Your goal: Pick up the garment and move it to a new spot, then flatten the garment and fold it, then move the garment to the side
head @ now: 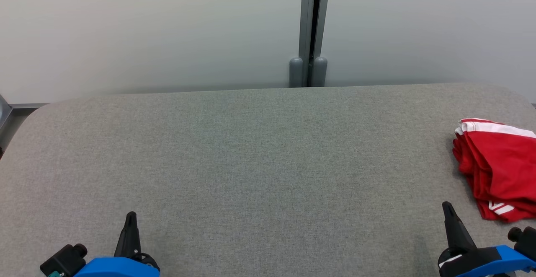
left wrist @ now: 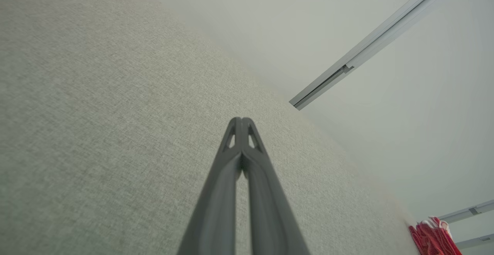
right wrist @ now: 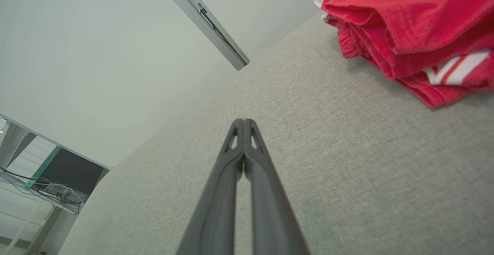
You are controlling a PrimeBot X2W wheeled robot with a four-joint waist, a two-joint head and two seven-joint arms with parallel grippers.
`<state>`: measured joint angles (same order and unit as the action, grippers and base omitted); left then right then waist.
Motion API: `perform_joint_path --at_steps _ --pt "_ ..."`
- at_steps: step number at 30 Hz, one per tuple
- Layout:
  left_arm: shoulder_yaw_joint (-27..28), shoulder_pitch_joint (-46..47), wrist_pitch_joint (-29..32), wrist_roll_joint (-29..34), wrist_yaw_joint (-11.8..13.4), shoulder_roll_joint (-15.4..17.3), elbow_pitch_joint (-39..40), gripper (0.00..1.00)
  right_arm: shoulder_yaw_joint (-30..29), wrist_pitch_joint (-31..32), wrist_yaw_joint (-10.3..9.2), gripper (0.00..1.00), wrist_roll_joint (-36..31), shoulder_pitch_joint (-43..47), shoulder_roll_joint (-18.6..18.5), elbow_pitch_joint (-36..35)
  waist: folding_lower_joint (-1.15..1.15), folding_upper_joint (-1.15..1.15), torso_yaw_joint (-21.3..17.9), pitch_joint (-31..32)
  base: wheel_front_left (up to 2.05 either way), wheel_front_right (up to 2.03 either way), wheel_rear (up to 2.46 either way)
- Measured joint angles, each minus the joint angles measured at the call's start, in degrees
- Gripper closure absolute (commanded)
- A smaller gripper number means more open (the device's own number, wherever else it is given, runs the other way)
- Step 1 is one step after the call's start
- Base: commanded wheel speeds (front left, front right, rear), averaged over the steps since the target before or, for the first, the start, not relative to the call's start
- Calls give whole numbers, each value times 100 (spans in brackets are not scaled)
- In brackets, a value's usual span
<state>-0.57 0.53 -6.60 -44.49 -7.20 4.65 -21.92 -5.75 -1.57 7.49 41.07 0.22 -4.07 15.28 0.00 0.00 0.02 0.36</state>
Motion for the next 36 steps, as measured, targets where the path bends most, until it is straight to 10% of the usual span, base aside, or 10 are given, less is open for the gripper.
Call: perform_joint_path --at_steps 36 --pt "349 250 632 -2291 0 -96 370 100 -33 390 -1 100 2460 -279 53 -57 0 0 -1 -20 0 0 0"
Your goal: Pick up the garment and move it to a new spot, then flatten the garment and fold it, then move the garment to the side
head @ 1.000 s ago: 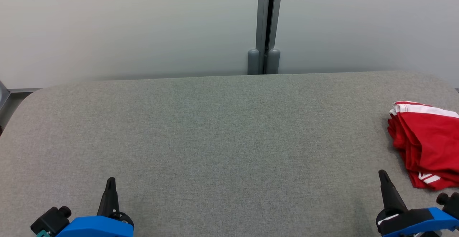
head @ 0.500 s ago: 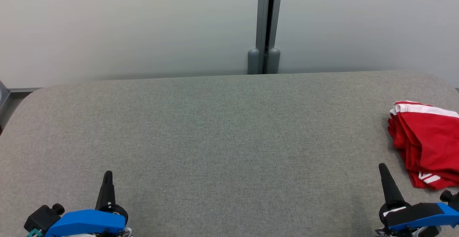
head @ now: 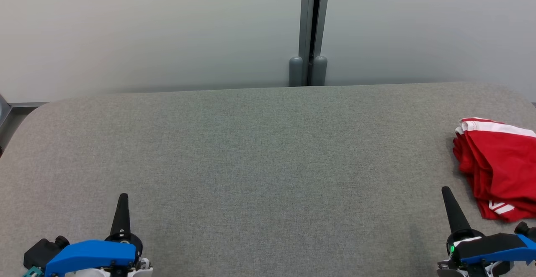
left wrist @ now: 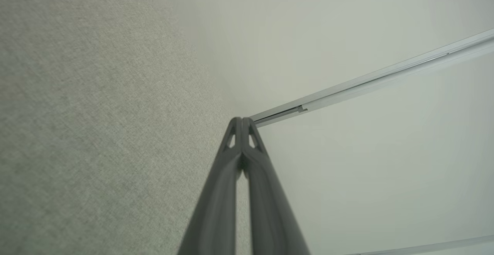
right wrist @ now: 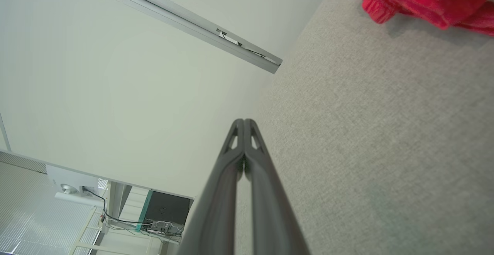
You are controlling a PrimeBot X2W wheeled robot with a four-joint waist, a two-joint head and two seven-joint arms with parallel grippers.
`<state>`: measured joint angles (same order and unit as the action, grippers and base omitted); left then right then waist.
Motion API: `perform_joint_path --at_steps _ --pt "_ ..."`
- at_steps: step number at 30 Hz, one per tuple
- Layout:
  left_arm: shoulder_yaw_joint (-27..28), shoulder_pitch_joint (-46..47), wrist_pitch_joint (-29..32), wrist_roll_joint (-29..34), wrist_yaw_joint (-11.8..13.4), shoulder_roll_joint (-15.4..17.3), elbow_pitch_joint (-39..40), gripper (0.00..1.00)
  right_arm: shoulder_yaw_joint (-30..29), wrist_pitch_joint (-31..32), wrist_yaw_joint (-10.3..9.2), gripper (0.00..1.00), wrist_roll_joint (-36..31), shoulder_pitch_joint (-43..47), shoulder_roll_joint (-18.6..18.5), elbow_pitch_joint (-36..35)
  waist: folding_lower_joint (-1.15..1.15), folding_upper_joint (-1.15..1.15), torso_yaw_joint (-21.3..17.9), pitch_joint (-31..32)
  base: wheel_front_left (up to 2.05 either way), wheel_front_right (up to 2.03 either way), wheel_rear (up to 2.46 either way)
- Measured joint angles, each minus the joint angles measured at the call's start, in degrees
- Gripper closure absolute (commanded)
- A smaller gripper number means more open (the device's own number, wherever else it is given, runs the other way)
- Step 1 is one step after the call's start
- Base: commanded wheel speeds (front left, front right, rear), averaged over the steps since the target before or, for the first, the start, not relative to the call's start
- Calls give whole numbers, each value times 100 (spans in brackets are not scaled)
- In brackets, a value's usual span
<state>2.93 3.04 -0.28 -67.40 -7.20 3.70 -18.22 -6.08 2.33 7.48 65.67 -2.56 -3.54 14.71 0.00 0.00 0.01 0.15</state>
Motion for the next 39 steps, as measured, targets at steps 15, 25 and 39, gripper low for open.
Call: perform_joint_path --at_steps 15,25,39 --pt "103 94 204 -761 0 -25 136 100 -11 120 0 100 810 -110 19 -23 0 0 0 -8 0 0 0" --pt "177 157 330 -1216 0 -38 203 100 -19 212 0 100 1287 -179 30 -32 0 0 -1 -14 0 0 0" --pt "247 204 485 -1791 0 -53 298 100 -29 298 0 100 1905 -255 43 -47 0 0 -1 -22 0 0 0"
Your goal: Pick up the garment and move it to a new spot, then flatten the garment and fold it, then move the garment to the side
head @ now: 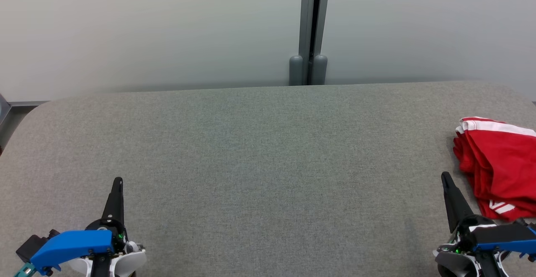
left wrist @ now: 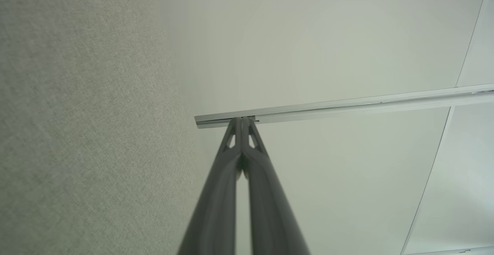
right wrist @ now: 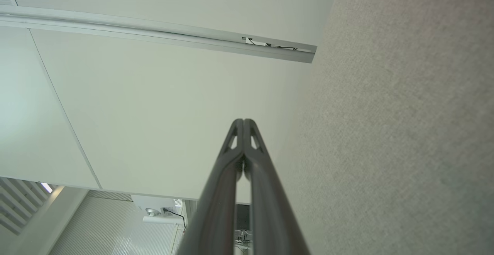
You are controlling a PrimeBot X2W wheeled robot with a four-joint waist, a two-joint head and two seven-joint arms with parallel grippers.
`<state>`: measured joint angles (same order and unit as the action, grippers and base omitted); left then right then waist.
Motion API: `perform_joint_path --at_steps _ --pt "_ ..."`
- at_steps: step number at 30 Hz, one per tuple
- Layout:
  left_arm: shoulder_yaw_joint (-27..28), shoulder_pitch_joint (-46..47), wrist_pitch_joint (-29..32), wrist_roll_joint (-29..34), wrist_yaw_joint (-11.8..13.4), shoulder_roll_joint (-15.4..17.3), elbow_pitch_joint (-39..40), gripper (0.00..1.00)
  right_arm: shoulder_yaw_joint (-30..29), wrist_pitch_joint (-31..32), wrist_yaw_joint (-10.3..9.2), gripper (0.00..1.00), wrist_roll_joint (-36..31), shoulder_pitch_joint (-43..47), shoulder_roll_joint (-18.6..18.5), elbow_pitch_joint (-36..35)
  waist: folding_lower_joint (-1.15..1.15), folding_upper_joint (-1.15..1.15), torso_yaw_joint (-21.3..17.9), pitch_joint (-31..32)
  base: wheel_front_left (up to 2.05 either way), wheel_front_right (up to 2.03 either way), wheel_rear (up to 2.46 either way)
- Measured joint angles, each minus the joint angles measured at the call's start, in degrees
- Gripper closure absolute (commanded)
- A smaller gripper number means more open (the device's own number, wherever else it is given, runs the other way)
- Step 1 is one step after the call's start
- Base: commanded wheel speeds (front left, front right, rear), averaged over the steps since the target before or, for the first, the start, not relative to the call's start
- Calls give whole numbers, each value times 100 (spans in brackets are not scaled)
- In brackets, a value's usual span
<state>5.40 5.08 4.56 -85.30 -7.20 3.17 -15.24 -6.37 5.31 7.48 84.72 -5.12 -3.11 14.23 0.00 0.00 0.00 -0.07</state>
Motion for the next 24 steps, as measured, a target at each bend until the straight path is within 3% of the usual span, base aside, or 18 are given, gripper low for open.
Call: perform_joint_path --at_steps 24 --pt "115 89 196 -703 -1 -25 113 100 -11 118 0 100 761 -68 20 -14 0 0 -1 -11 0 0 0"
